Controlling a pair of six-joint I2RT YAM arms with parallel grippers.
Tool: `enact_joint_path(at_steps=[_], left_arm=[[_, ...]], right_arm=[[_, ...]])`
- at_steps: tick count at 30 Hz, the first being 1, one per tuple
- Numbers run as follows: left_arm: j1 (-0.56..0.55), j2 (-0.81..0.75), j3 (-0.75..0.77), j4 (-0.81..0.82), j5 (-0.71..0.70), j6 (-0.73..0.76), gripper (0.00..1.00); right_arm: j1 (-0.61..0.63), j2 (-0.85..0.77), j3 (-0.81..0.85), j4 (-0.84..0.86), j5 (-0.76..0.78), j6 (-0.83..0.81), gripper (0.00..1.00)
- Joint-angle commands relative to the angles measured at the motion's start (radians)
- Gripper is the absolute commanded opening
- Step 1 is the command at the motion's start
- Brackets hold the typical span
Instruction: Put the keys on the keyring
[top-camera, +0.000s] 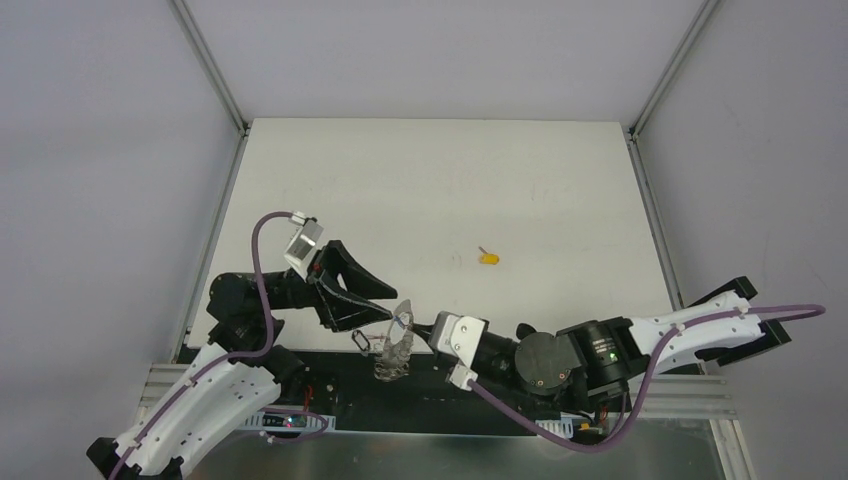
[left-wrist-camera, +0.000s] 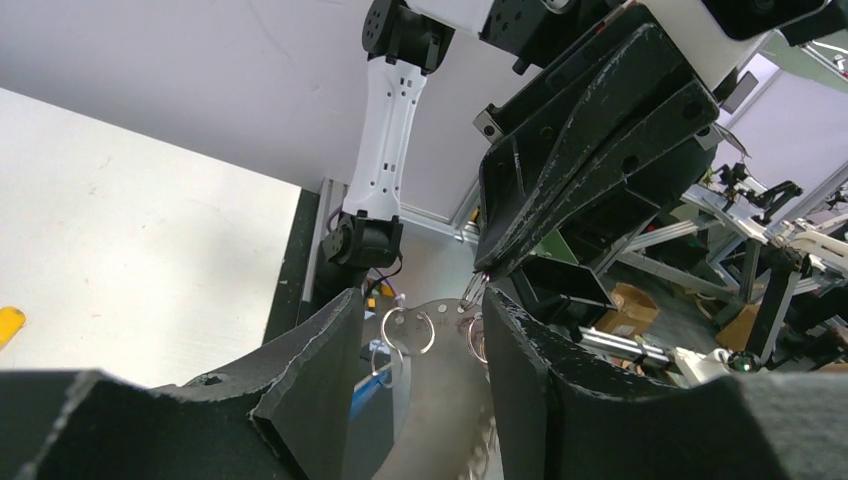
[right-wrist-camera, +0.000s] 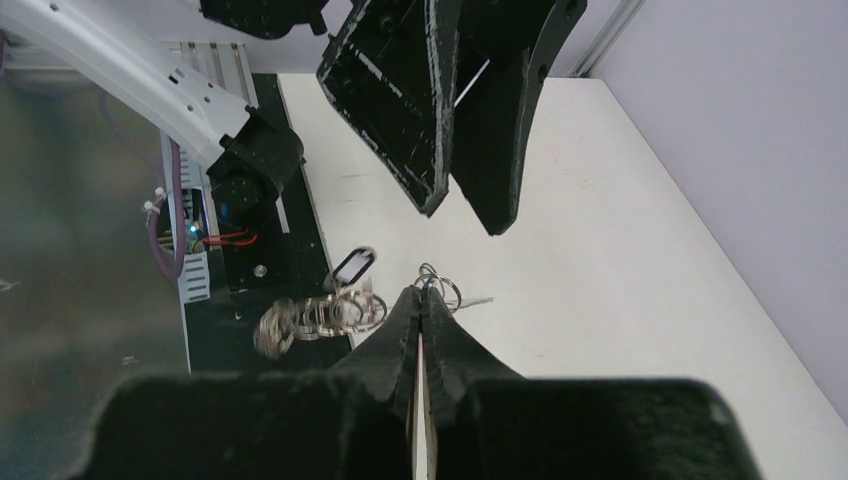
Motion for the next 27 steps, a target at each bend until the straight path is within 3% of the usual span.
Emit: enact_joint_path(at_steps=[1, 8, 27], left_arm=[[-0.014, 0.01, -0.01, 0.133, 0.014, -0.03, 0.46], [-0.017, -0.027, -0.051, 0.253, 0.006, -0.03, 0.46], [-0.02, -0.03, -0.062, 0.344, -0.002, -0.042, 0.45]], right_arm=[[-0.035, 0.004, 0.058, 0.149, -0.026, -0.002, 0.0], [-0.064, 0.038, 0.1, 0.194, -0.042, 0.022, 0.0], [-0.133, 0.083, 0.166, 0.192, -0.081, 0.11, 0.0]])
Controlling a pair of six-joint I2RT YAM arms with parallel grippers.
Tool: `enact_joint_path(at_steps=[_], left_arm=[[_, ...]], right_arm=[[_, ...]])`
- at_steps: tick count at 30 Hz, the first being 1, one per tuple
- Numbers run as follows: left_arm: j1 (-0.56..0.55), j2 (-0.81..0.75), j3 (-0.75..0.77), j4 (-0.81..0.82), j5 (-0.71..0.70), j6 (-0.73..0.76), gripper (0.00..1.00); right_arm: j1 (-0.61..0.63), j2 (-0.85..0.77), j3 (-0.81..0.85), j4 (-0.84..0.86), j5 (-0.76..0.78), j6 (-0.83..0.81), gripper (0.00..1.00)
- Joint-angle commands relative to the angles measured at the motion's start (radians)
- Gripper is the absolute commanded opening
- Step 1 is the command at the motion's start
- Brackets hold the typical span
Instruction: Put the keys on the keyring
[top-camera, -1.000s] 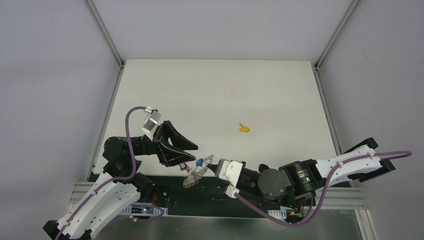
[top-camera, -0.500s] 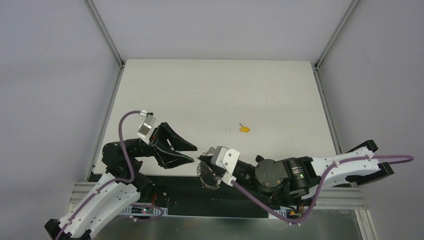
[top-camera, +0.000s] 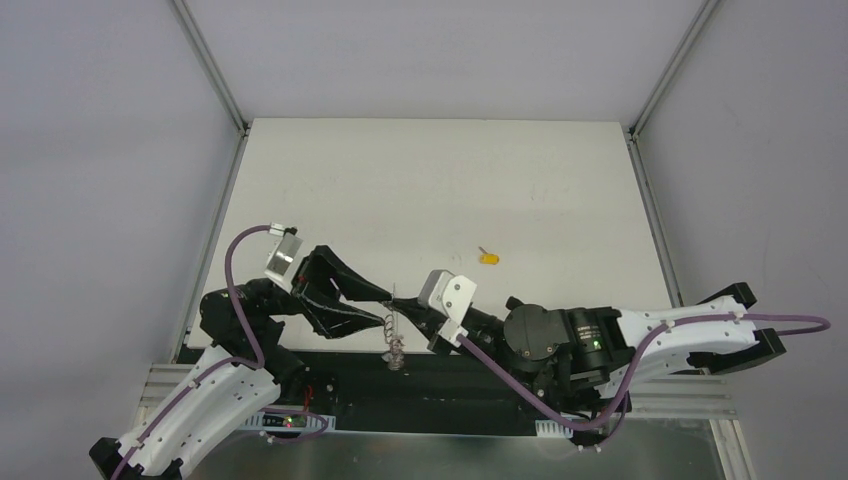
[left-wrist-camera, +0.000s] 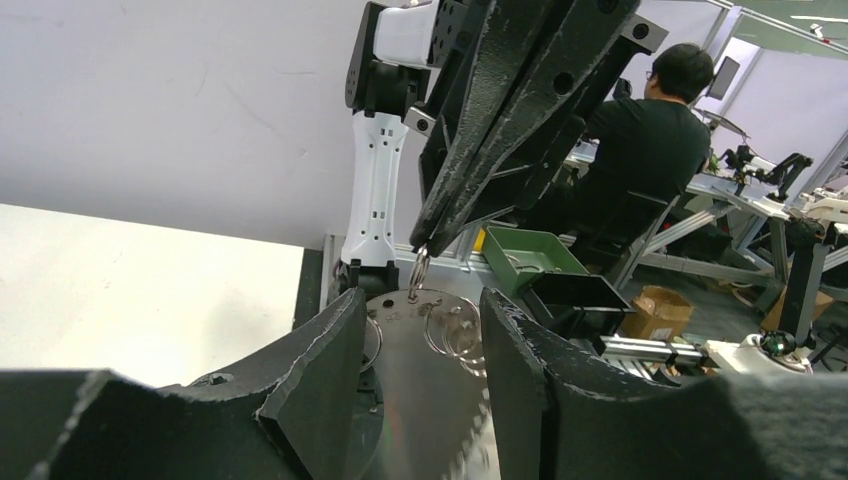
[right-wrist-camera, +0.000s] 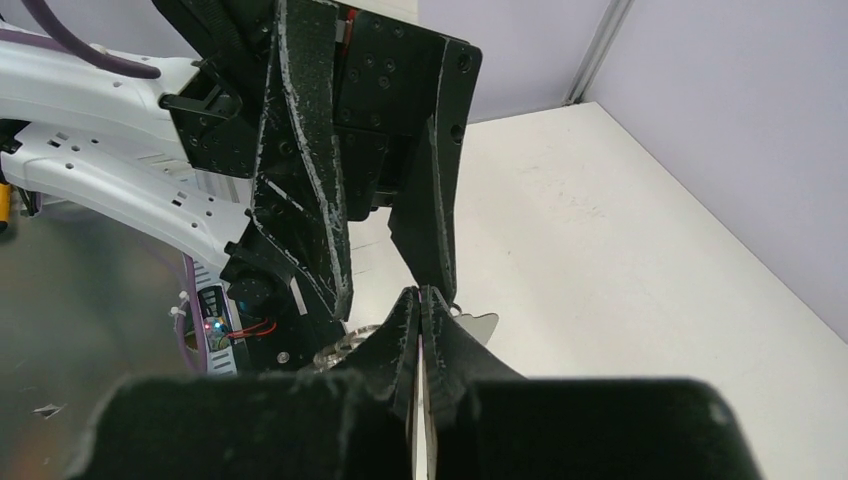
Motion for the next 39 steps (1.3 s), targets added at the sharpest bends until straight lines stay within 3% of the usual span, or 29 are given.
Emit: enact_joint_path(at_steps=[1, 13, 29, 39], left_arm=[[-0.013, -0.012, -0.003, 0.078, 0.002, -0.014, 0.45], [-0.018, 0.015, -0.002, 0.111, 0.008, -0.021, 0.39], [-0.031, 0.046, 0.012, 0.158, 0.022, -0.051, 0.0], [-0.036, 0.069, 0.019, 0.185, 0.009, -0.074, 0.0]], right_arm=[[-0.023, -0.006, 0.059, 0.072, -0.031, 0.044, 0.0], [-0.042, 0.01, 0.081, 0.056, -0.071, 0.063, 0.0], [-0.05, 0.03, 0.102, 0.038, -0.09, 0.063, 0.0], [-0.05, 0.034, 0.111, -0.002, -0.107, 0.077, 0.0]])
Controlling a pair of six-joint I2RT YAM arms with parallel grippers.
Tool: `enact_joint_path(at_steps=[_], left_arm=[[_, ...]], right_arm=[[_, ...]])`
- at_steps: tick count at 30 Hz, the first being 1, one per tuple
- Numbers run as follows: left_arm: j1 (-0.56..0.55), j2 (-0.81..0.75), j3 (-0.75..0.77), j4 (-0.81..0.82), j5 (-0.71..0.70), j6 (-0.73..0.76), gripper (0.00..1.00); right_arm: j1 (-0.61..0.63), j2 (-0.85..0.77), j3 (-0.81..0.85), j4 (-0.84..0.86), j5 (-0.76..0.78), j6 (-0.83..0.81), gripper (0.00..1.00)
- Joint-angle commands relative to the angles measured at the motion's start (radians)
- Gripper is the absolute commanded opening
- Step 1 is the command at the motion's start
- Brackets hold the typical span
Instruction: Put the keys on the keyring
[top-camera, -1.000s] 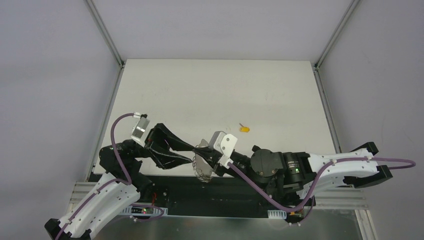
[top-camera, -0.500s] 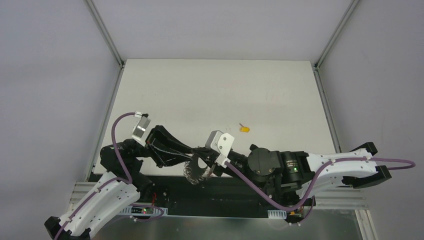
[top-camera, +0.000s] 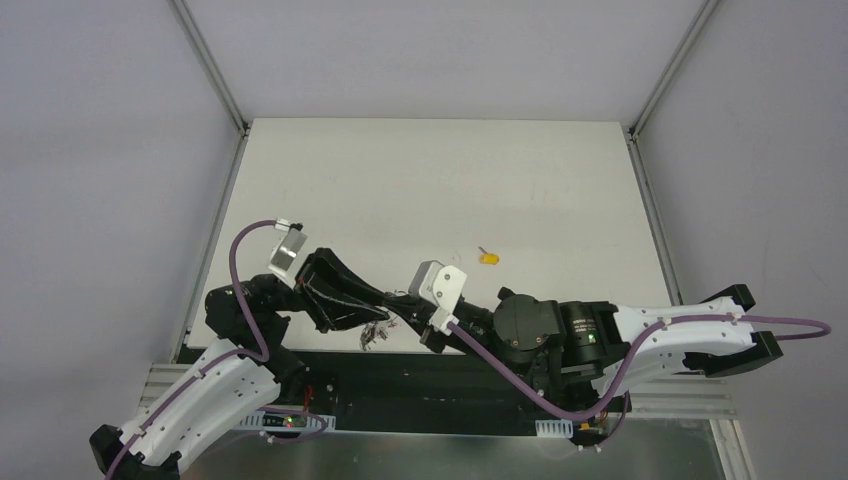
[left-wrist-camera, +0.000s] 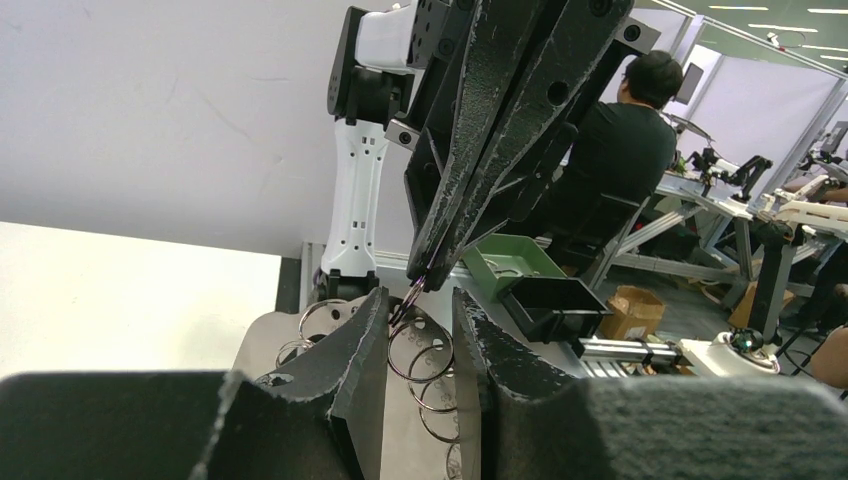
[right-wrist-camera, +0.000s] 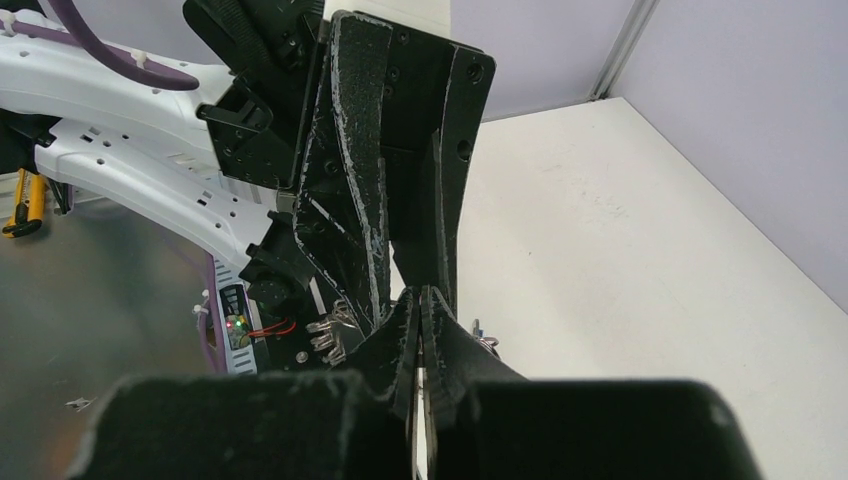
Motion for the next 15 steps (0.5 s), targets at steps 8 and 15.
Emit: enact_joint_path(at_steps=[8, 15], left_arm=[[-0.011, 0.017, 0.032, 0.051, 0.01, -0.025, 0.1], [-0.01, -0.019, 0.038, -0.05, 0.008, 0.033, 0.3]], right_arm=[[-0.004, -0.01, 0.051, 0.025, -0.03, 0.034, 0.0], [-0.004, -0.025, 0.048, 0.019, -0.031, 0.038, 0.0]])
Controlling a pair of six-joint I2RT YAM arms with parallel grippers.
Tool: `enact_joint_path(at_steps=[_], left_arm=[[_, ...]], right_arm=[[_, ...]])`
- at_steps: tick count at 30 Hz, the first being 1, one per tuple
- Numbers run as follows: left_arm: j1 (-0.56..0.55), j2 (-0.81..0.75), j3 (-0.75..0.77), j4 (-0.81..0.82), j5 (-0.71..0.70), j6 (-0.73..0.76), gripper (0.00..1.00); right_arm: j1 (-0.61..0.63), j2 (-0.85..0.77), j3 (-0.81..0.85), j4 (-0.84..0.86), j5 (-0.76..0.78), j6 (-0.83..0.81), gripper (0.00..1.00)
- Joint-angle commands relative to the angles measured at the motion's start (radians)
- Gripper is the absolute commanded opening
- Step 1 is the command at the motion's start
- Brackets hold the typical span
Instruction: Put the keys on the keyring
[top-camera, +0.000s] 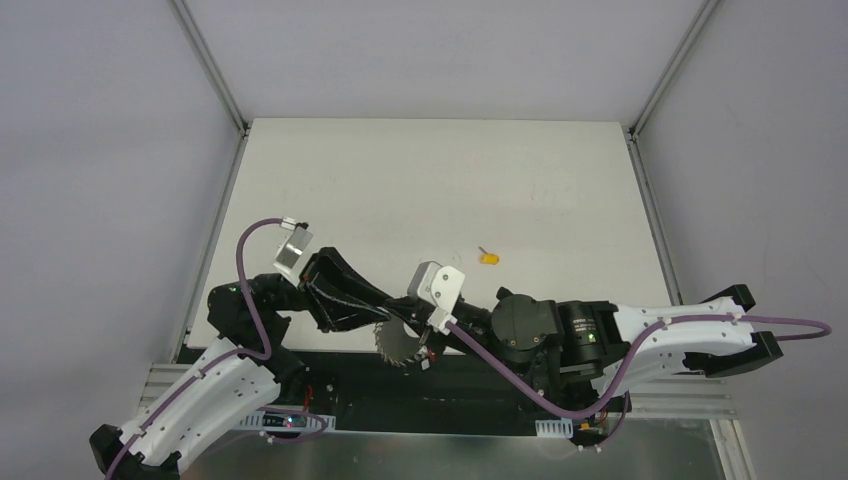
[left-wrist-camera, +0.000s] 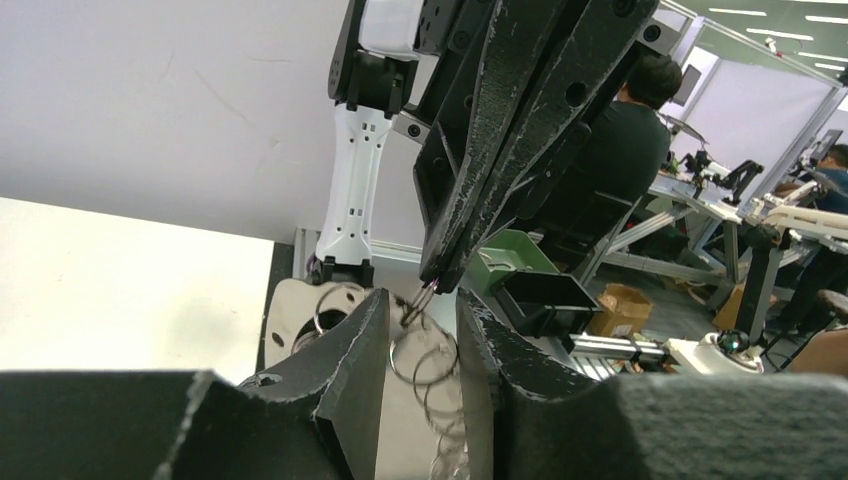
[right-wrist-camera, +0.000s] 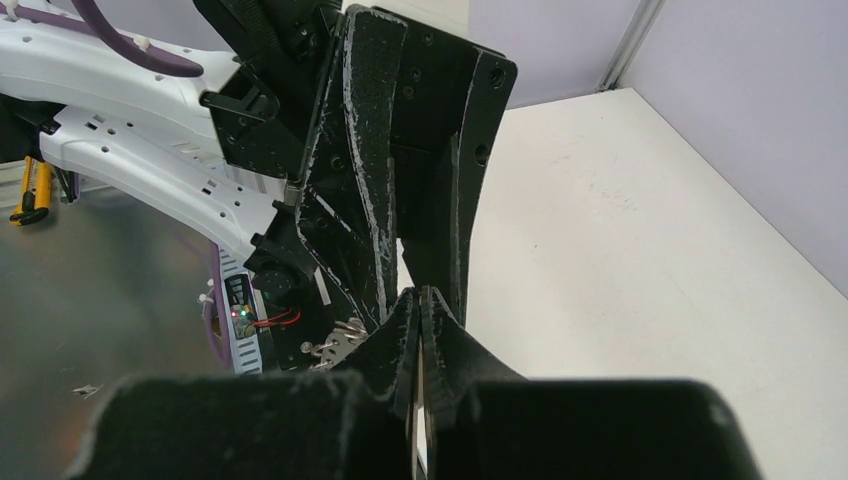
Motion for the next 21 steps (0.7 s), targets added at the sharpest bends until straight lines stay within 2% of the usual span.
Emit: enact_joint_path(at_steps=[1, 6, 14, 16, 21], left_arm=[[-0.01, -0.033, 0.041, -0.038, 0.006, 0.052, 0.32], [-0.01, -0.066, 0.051, -0.111, 0.007, 0.091, 0.42], [-0.01, -0.083, 0.063, -0.148, -0.001, 0.123, 0.45], [-0.01, -0.076, 0.069, -0.148, -0.001, 0.128, 0.43], [-0.01, -0.063, 0.081, -0.146, 0.003, 0.134, 0.24]], right_arm=[[-0.001, -0.029, 0.043, 0.041, -0.015, 0.022, 0.0], [-0.001, -0.037, 0.038, 0.038, -0.016, 0.025, 0.0], [-0.001, -0.038, 0.037, 0.036, -0.03, 0.029, 0.0], [-0.001, -0.038, 0.038, 0.033, -0.033, 0.03, 0.0], [-0.001, -0.037, 0.039, 0.028, -0.042, 0.033, 0.0]])
